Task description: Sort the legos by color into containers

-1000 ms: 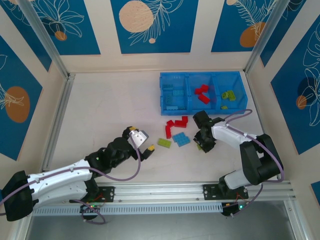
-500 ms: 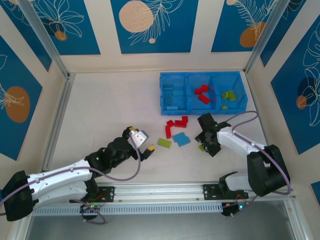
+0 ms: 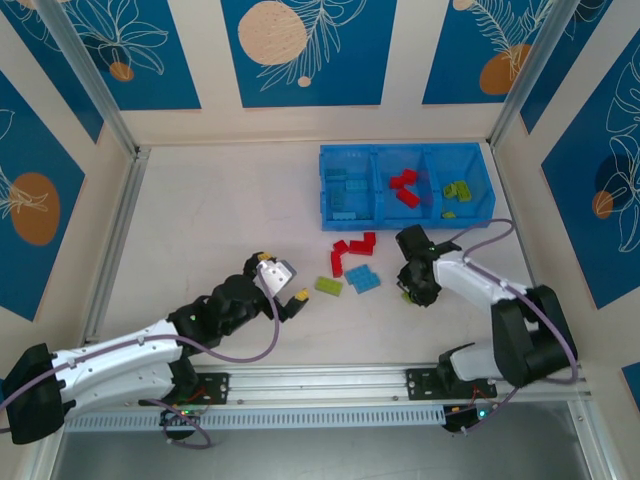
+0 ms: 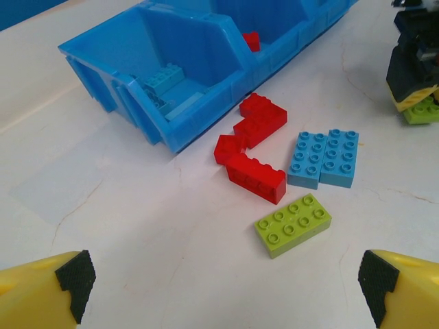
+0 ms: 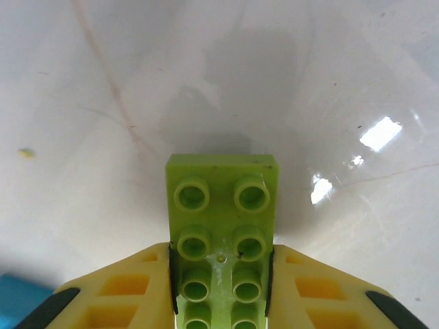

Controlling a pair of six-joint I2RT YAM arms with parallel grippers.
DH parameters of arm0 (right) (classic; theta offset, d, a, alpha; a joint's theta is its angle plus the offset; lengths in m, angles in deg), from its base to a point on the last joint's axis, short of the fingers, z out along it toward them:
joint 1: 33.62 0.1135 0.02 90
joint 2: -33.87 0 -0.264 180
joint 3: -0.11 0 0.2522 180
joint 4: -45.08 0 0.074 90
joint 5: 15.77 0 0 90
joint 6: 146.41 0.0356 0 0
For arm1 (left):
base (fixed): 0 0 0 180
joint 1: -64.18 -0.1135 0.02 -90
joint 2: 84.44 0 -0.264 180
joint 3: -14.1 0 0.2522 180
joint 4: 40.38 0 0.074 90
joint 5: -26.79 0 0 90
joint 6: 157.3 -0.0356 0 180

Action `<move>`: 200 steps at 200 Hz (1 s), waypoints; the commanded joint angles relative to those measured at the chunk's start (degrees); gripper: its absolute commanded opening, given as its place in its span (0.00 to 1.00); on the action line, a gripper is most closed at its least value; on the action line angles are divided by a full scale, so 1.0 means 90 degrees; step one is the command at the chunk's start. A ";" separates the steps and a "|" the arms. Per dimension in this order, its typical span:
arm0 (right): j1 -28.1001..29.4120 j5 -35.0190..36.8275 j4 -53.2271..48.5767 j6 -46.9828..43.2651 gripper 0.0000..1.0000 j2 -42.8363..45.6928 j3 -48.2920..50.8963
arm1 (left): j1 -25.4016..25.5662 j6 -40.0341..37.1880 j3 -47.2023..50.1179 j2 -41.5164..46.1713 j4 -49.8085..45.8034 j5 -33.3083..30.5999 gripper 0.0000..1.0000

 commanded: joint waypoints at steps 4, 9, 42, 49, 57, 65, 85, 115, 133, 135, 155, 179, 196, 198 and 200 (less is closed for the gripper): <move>0.0019 0.0575 -0.0064 -0.0217 0.30 0.1222 -0.0058 | -0.0032 -0.0005 -0.0045 0.0082 0.0072 0.0073 1.00; 0.0004 0.0744 0.0014 -0.0336 0.30 0.1478 -0.0077 | -0.0040 -0.0004 -0.0044 0.0086 0.0081 0.0076 1.00; -0.0766 0.1429 0.1063 -0.1929 0.30 0.1923 -0.0741 | -0.0038 0.0006 -0.0045 0.0048 0.0101 0.0108 1.00; -0.1050 0.1513 0.1262 -0.2209 0.30 0.1654 -0.1035 | -0.0033 0.0006 -0.0054 0.0032 0.0106 0.0116 1.00; -0.1397 0.1573 0.1375 -0.2435 0.30 0.1255 -0.1446 | -0.0036 0.0006 -0.0064 0.0029 0.0083 0.0122 1.00; -0.1761 0.1473 0.1401 -0.2571 0.30 0.0754 -0.1925 | -0.0041 0.0006 -0.0064 0.0033 0.0073 0.0120 1.00; -0.2388 0.1007 0.1377 -0.2724 0.30 -0.0623 -0.3120 | -0.0041 -0.0022 -0.0064 0.0100 0.0035 0.0078 1.00; -0.2824 0.0605 0.0808 -0.2710 0.34 -0.2312 -0.4730 | -0.0030 -0.0070 -0.0046 0.0256 -0.0045 -0.0024 1.00; -0.3002 0.0424 0.0322 -0.2887 0.61 -0.3075 -0.5734 | -0.0041 -0.0091 -0.0023 0.0319 -0.0073 -0.0077 1.00; -0.3011 0.0418 0.0280 -0.2894 0.62 -0.3110 -0.5809 | -0.0036 -0.0091 -0.0025 0.0321 -0.0067 -0.0079 1.00; -0.3063 0.0363 -0.0725 -0.2900 0.71 -0.3341 -0.6725 | -0.0038 -0.0091 -0.0016 0.0312 -0.0040 -0.0090 1.00; -0.3007 0.0008 -0.0594 -0.2796 0.72 -0.2531 -0.6097 | -0.0035 -0.0057 -0.0026 0.0244 -0.0007 -0.0012 1.00; -0.2809 -0.0584 -0.0114 -0.2842 0.72 -0.1551 -0.5035 | -0.0032 -0.0014 -0.0035 0.0223 0.0013 0.0063 1.00; -0.2784 -0.0697 -0.0071 -0.2856 0.72 -0.1441 -0.4935 | -0.0034 -0.0013 -0.0035 0.0223 0.0021 0.0066 1.00; -0.2755 -0.0791 -0.0046 -0.2870 0.72 -0.1333 -0.4812 | -0.0032 -0.0011 -0.0030 0.0223 0.0030 0.0074 1.00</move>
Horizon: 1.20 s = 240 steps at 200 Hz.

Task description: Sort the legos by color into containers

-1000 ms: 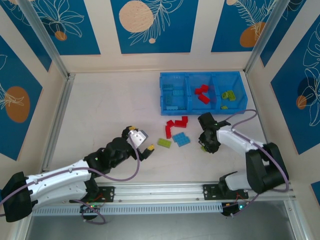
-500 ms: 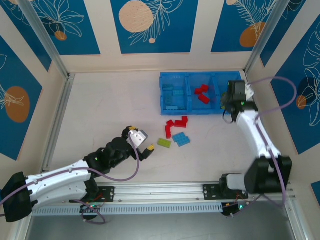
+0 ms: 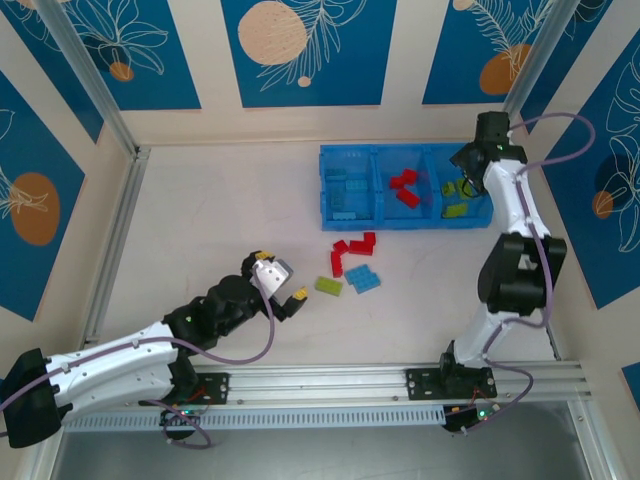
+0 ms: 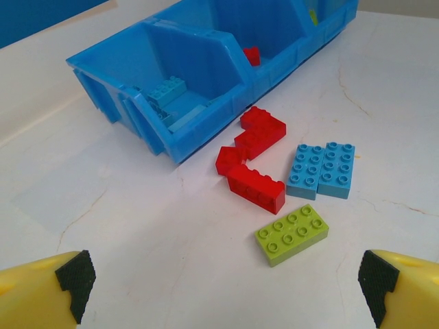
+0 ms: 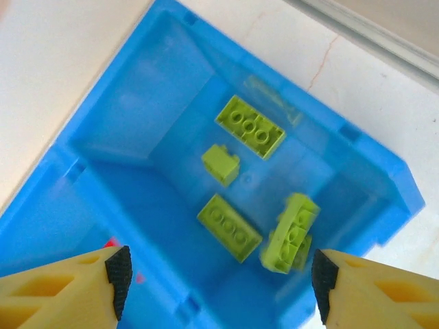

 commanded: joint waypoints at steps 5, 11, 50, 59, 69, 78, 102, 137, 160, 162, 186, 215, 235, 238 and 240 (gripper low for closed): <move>0.0360 -0.1141 0.0066 -0.0140 0.72 0.1559 0.1150 | -0.0031 0.0008 -0.0034 -0.0013 0.0067 0.0073 1.00; 0.0532 -0.1413 0.0164 -0.0274 0.72 0.1881 0.1509 | -0.0031 0.0018 -0.0035 -0.0012 0.0073 0.0093 1.00; 0.2558 -0.2029 0.0414 -0.0777 0.72 0.3450 0.3532 | -0.0031 0.0011 -0.0034 0.0055 0.0047 0.0129 1.00; 0.3141 -0.2057 0.0471 -0.0855 0.72 0.3570 0.3887 | -0.0031 0.0000 -0.0035 0.0062 0.0043 0.0121 1.00; 0.3740 -0.1865 0.0478 -0.0965 0.72 0.3557 0.4192 | -0.0031 -0.0001 -0.0033 0.0056 0.0025 0.0122 1.00; 0.4191 -0.1474 0.0429 -0.1095 0.74 0.3459 0.4376 | -0.0034 -0.0001 -0.0043 0.0056 0.0028 0.0138 1.00; 0.4854 -0.0572 0.0231 -0.1491 0.91 0.2921 0.4649 | -0.0036 -0.0001 -0.0045 0.0061 0.0015 0.0198 1.00; 0.5090 -0.0343 0.0477 -0.2091 0.99 0.2162 0.4604 | -0.0032 -0.0011 -0.0053 0.0049 0.0008 0.0163 1.00; 0.4881 -0.0790 0.0771 -0.2342 1.00 0.1648 0.4446 | -0.0030 -0.0022 -0.0064 0.0033 -0.0018 0.0150 1.00; 0.4860 -0.0834 0.0794 -0.2349 0.99 0.1608 0.4434 | -0.0031 -0.0026 -0.0064 0.0043 -0.0020 0.0144 1.00; 0.4804 -0.0703 0.0737 -0.2239 0.99 0.1070 0.4187 | -0.0026 -0.0055 -0.0063 0.0066 -0.0050 0.0085 1.00; 0.4912 -0.0486 0.0514 -0.2075 0.97 0.0465 0.3941 | -0.0031 -0.0063 -0.0064 0.0051 -0.0050 0.0060 1.00; 0.5121 -0.0244 0.0430 -0.1995 0.92 0.0188 0.3873 | -0.0030 -0.0040 -0.0091 0.0000 -0.0076 0.0006 1.00; 0.5155 -0.0222 0.0404 -0.1980 0.91 0.0147 0.3858 | -0.0031 -0.0040 -0.0093 -0.0007 -0.0084 0.0003 1.00; 0.5168 -0.0199 0.0383 -0.1978 0.90 0.0119 0.3848 | -0.0026 -0.0040 -0.0101 -0.0011 -0.0081 0.0003 1.00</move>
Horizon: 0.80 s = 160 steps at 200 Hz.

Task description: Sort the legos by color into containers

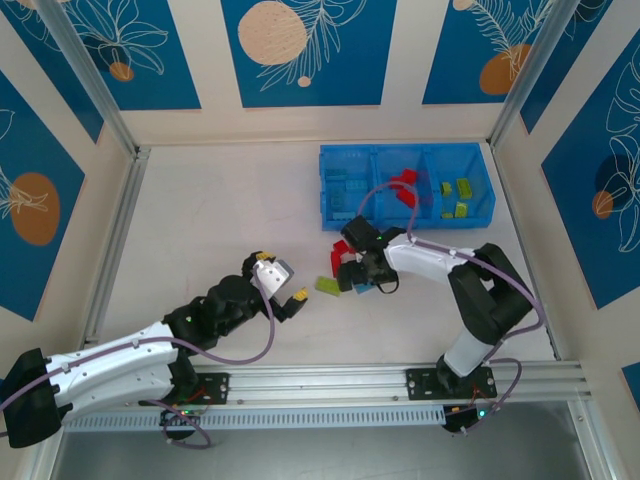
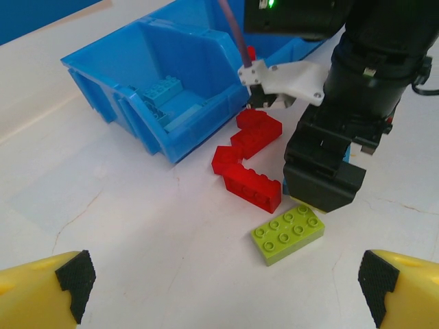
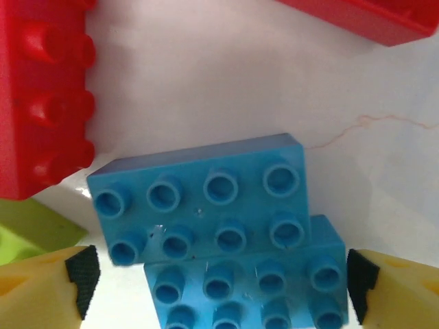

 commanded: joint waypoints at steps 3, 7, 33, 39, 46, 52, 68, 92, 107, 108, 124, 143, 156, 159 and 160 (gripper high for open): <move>0.0254 0.0328 -0.0306 0.0091 0.89 -0.0314 -0.0205 | -0.0030 -0.0040 -0.0103 -0.0019 -0.0068 -0.0055 1.00; 0.0284 0.0384 -0.0346 0.0111 0.88 -0.0358 -0.0233 | -0.0029 -0.0040 -0.0097 -0.0022 -0.0066 -0.0051 1.00; 0.0403 0.0629 -0.0565 0.0286 0.79 -0.0521 -0.0305 | -0.0029 -0.0033 -0.0103 -0.0033 -0.0058 -0.0007 1.00; 0.0418 0.0676 -0.0613 0.0341 0.78 -0.0525 -0.0314 | -0.0030 -0.0031 -0.0103 -0.0037 -0.0057 -0.0012 1.00; 0.0428 0.0699 -0.0671 0.0411 0.78 -0.0512 -0.0314 | -0.0031 -0.0040 -0.0099 -0.0023 -0.0067 -0.0021 1.00; 0.0427 0.0695 -0.0711 0.0447 0.78 -0.0493 -0.0300 | -0.0031 -0.0040 -0.0102 -0.0022 -0.0067 -0.0023 1.00; 0.0472 0.0578 -0.0673 0.0510 0.79 -0.0330 -0.0180 | -0.0031 -0.0040 -0.0094 -0.0022 -0.0058 -0.0036 1.00; 0.0523 0.0354 -0.0535 0.0531 0.79 -0.0055 0.0036 | -0.0032 -0.0035 -0.0093 -0.0056 -0.0041 -0.0018 1.00; 0.0531 0.0363 -0.0431 0.0551 0.75 -0.0015 0.0141 | -0.0031 -0.0030 -0.0101 -0.0079 -0.0028 -0.0013 1.00; 0.0529 0.0358 -0.0426 0.0548 0.75 -0.0017 0.0147 | -0.0031 -0.0030 -0.0102 -0.0080 -0.0028 -0.0013 1.00; 0.0526 0.0381 -0.0431 0.0613 0.66 -0.0076 0.0145 | -0.0031 -0.0025 -0.0101 -0.0091 -0.0023 0.0010 1.00; 0.0574 0.0500 -0.0448 0.0767 0.62 0.0109 0.0151 | -0.0031 -0.0030 -0.0101 -0.0080 -0.0038 -0.0016 1.00; 0.0621 0.0743 -0.0545 0.0953 0.59 0.0448 0.0149 | -0.0031 -0.0030 -0.0099 -0.0061 -0.0041 -0.0024 1.00; 0.0623 0.0807 -0.0582 0.1001 0.58 0.0554 0.0145 | -0.0033 -0.0033 -0.0094 -0.0053 -0.0038 -0.0021 1.00; 0.0619 0.0834 -0.0600 0.1013 0.58 0.0571 0.0140 | -0.0027 -0.0031 -0.0094 -0.0052 -0.0038 -0.0022 1.00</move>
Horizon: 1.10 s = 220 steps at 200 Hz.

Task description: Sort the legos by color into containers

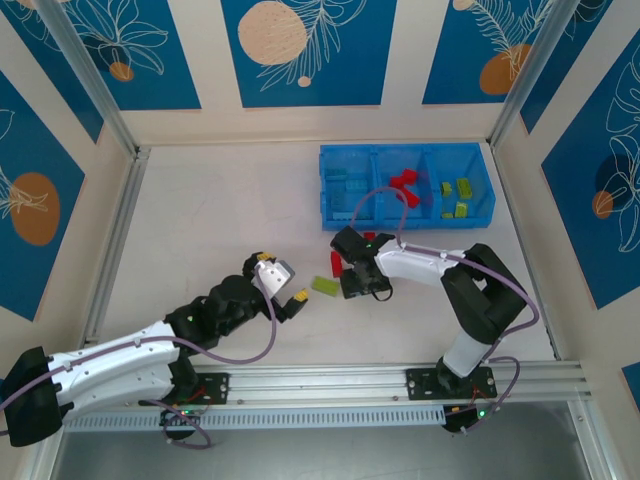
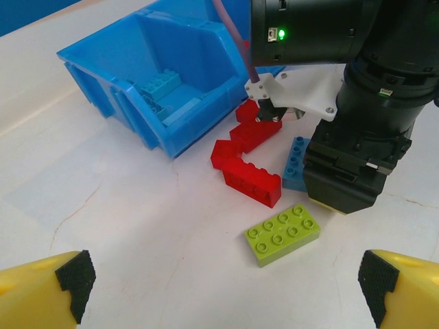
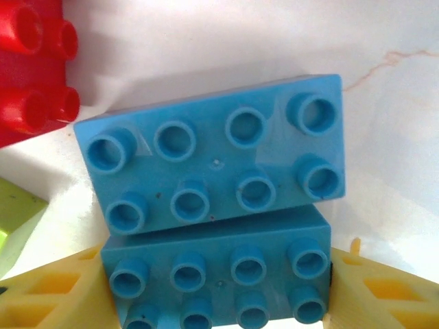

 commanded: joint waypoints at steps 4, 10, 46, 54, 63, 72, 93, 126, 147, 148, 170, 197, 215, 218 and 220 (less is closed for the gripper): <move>0.0111 0.0489 -0.0360 0.0471 0.57 0.0762 0.0065 | -0.0031 -0.0035 -0.0094 0.0047 -0.0011 -0.0017 1.00; 0.0115 0.0694 -0.0499 0.0586 0.56 0.0998 0.0010 | -0.0033 -0.0030 -0.0093 0.0059 -0.0011 -0.0021 1.00; 0.0200 0.1529 -0.0541 0.0383 0.53 0.2176 -0.0735 | -0.0032 -0.0030 -0.0084 0.0020 0.0037 0.0004 1.00; 0.0155 0.1529 -0.0197 0.0119 0.53 0.2174 -0.0936 | -0.0031 -0.0020 -0.0083 -0.0007 0.0054 0.0024 1.00; 0.0038 0.1463 0.0093 -0.0186 0.53 0.1996 -0.1267 | -0.0032 -0.0011 -0.0091 -0.0034 0.0057 0.0047 1.00; -0.0159 0.1451 0.0277 -0.0473 0.53 0.1606 -0.1723 | -0.0031 -0.0009 -0.0093 -0.0054 0.0058 0.0056 1.00; -0.0842 0.1099 0.0477 -0.0878 0.52 0.0330 -0.3001 | -0.0031 -0.0035 -0.0101 -0.0035 0.0019 0.0008 1.00; -0.1494 0.0600 0.0249 -0.1215 0.50 -0.1723 -0.5167 | -0.0030 -0.0097 -0.0082 0.0084 -0.0054 -0.0129 1.00; -0.1617 0.0342 -0.0352 -0.1169 0.56 -0.2605 -0.6381 | -0.0031 -0.0162 -0.0094 0.0130 -0.0113 -0.0267 1.00; -0.1620 0.0344 -0.0371 -0.1168 0.57 -0.2637 -0.6436 | -0.0031 -0.0164 -0.0094 0.0133 -0.0116 -0.0272 1.00; -0.1603 0.0452 -0.0785 -0.1126 0.80 -0.2788 -0.6956 | -0.0036 -0.0201 -0.0093 0.0161 -0.0138 -0.0325 1.00; -0.1602 0.0481 -0.0743 -0.1007 0.87 -0.2037 -0.6517 | -0.0031 -0.0211 -0.0082 0.0048 -0.0071 -0.0357 1.00; -0.1595 0.0291 -0.0583 -0.0934 0.88 -0.1187 -0.5894 | -0.0031 -0.0179 -0.0131 -0.0119 -0.0065 -0.0374 1.00; -0.1586 0.0245 -0.0568 -0.0924 0.88 -0.1026 -0.5749 | -0.0031 -0.0177 -0.0140 -0.0151 -0.0061 -0.0371 1.00; -0.1579 0.0221 -0.0558 -0.0911 0.88 -0.0921 -0.5668 | -0.0029 -0.0169 -0.0135 -0.0170 -0.0055 -0.0366 1.00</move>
